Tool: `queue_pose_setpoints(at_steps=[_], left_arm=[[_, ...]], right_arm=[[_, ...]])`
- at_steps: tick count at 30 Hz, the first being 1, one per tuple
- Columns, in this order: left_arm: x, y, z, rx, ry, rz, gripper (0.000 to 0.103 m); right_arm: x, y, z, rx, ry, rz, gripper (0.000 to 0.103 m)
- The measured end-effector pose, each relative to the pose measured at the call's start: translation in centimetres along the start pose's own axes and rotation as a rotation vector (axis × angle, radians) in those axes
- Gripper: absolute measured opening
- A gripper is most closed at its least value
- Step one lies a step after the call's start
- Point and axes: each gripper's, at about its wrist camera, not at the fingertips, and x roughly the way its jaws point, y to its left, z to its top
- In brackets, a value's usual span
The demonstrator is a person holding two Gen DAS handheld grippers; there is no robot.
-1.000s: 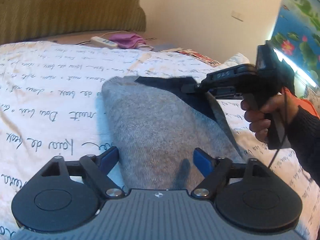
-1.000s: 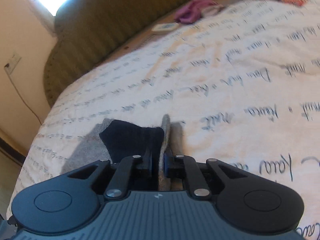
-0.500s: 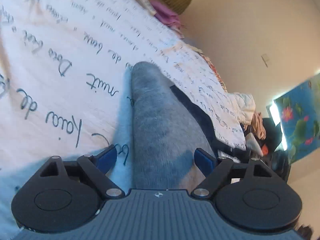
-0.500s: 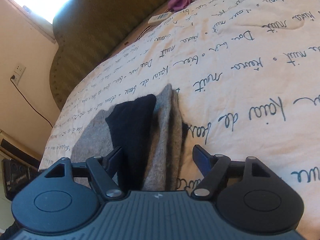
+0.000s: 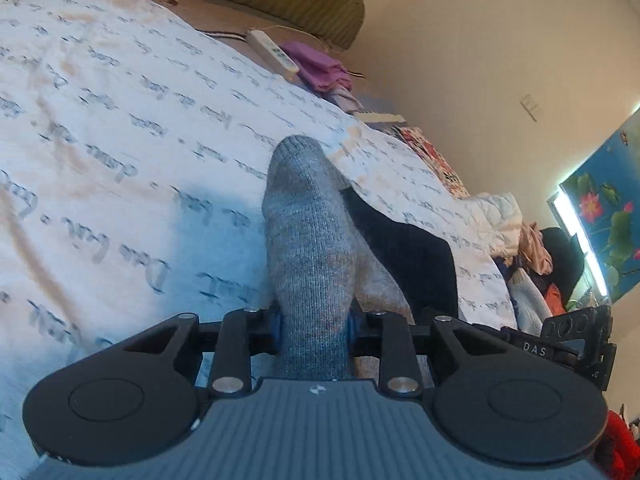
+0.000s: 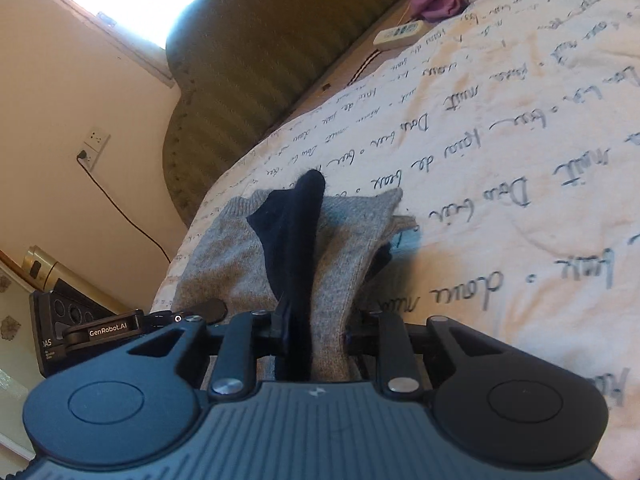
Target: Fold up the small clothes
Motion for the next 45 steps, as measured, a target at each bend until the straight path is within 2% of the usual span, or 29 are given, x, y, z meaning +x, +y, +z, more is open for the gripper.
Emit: queue_pose_setpoints(at_steps=[2, 3, 4, 5, 6, 8, 10, 13, 17, 18, 19, 20, 21, 22, 24, 27, 30, 32, 34, 35, 36, 37, 38, 39, 40, 41, 43, 45], left_arm=[[0.1, 1.8, 1.2, -0.014, 0.015, 0.054, 0.032], [0.6, 2.8, 1.4, -0.027, 0.037, 0.085, 0.037], [1.1, 3.7, 1.3, -0.05, 0.057, 0.113, 0.049], [1.2, 4.7, 1.0, -0.08, 0.069, 0.119, 0.056], [0.5, 5.5, 0.6, -0.114, 0.048, 0.111, 0.06], [-1.8, 6.0, -0.3, -0.133, -0.008, 0.073, 0.064], [-4.3, 6.4, -1.5, -0.124, -0.031, 0.032, 0.073], [-7.0, 6.5, -3.8, -0.101, -0.002, -0.026, 0.073], [-7.5, 6.1, -7.7, -0.107, 0.111, -0.126, 0.073], [-6.9, 6.1, -8.5, -0.101, 0.149, -0.133, 0.07], [-6.2, 6.0, -9.1, -0.098, 0.175, -0.123, 0.059], [-5.9, 5.9, -9.7, -0.081, 0.157, -0.117, 0.054], [-5.7, 5.7, -9.8, -0.069, 0.154, -0.105, 0.042], [-5.4, 5.7, -9.6, -0.079, 0.167, -0.095, 0.013], [-5.5, 5.8, -9.0, -0.114, 0.177, -0.101, 0.011], [-8.5, 4.1, -8.5, -0.038, 0.135, -0.129, 0.01], [-11.8, 3.0, -8.6, 0.011, 0.129, -0.177, 0.01], [-12.5, 2.8, -9.8, 0.021, 0.159, -0.18, 0.01], [-11.6, 3.3, -11.6, 0.038, 0.207, -0.13, 0.011], [-10.7, 3.9, -12.4, 0.042, 0.225, -0.086, 0.012], [-10.0, 4.5, -13.1, 0.037, 0.24, -0.05, 0.015], [-9.5, 4.9, -13.4, 0.027, 0.254, -0.04, 0.025], [-10.0, 4.9, -13.4, 0.013, 0.244, -0.051, 0.025], [-11.0, 4.7, -13.0, 0.014, 0.22, -0.052, 0.03], [-12.4, 4.4, -12.5, 0.031, 0.182, -0.051, 0.038], [-14.1, 4.1, -11.8, 0.052, 0.129, -0.057, 0.045], [-17.5, 3.6, -10.0, 0.092, -0.02, -0.059, 0.073], [-19.4, 1.9, -8.7, 0.188, -0.172, 0.004, 0.081]], right_arm=[[2.8, -0.5, -0.1, 0.031, 0.029, -0.054, 0.029], [3.5, -0.9, -0.3, 0.044, 0.037, -0.085, 0.035], [3.8, -1.4, -0.5, 0.076, 0.038, -0.091, 0.045], [3.3, -1.7, -0.9, 0.108, 0.015, -0.067, 0.049], [2.5, -1.7, -1.2, 0.12, 0.003, -0.064, 0.054], [0.4, -1.2, -1.9, 0.099, -0.01, -0.057, 0.072], [-2.2, -0.7, -3.3, 0.065, 0.001, -0.032, 0.072], [-4.9, -0.1, -6.0, 0.042, 0.036, -0.023, 0.072], [-4.6, 0.6, -9.7, 0.022, 0.135, -0.063, 0.069], [-4.4, 0.9, -10.4, -0.004, 0.13, -0.058, 0.067], [-4.4, 1.3, -10.9, -0.019, 0.123, -0.064, 0.043], [-4.0, 1.3, -11.0, -0.003, 0.147, -0.068, 0.018], [-3.8, 1.3, -10.9, 0.011, 0.16, -0.063, 0.018], [-3.9, 1.7, -10.9, -0.016, 0.152, -0.066, 0.018], [-4.9, 2.8, -10.9, -0.05, 0.143, -0.048, 0.017], [-7.3, 5.0, -11.1, -0.104, 0.128, 0.011, 0.017], [-8.7, 5.1, -12.9, -0.085, 0.161, 0.068, 0.017], [-8.2, 4.1, -14.6, -0.047, 0.195, 0.049, 0.02], [-7.0, 2.2, -16.1, 0.025, 0.211, 0.005, 0.023], [-6.7, 1.2, -16.4, 0.064, 0.204, 0.018, 0.023], [-6.9, 0.7, -16.4, 0.1, 0.189, 0.043, 0.025], [-7.5, 0.5, -15.9, 0.132, 0.176, 0.042, 0.03], [-8.4, 0.5, -15.3, 0.137, 0.146, 0.023, 0.041], [-9.7, 0.7, -14.6, 0.117, 0.099, 0.013, 0.05], [-11.0, 0.8, -13.7, 0.094, 0.042, 0.014, 0.068], [-12.0, 0.9, -12.6, 0.082, -0.016, 0.016, 0.071], [-12.3, 0.9, -10.0, 0.091, -0.09, 0.03, 0.071], [-11.3, 1.3, -7.6, 0.086, -0.127, 0.047, 0.071]])
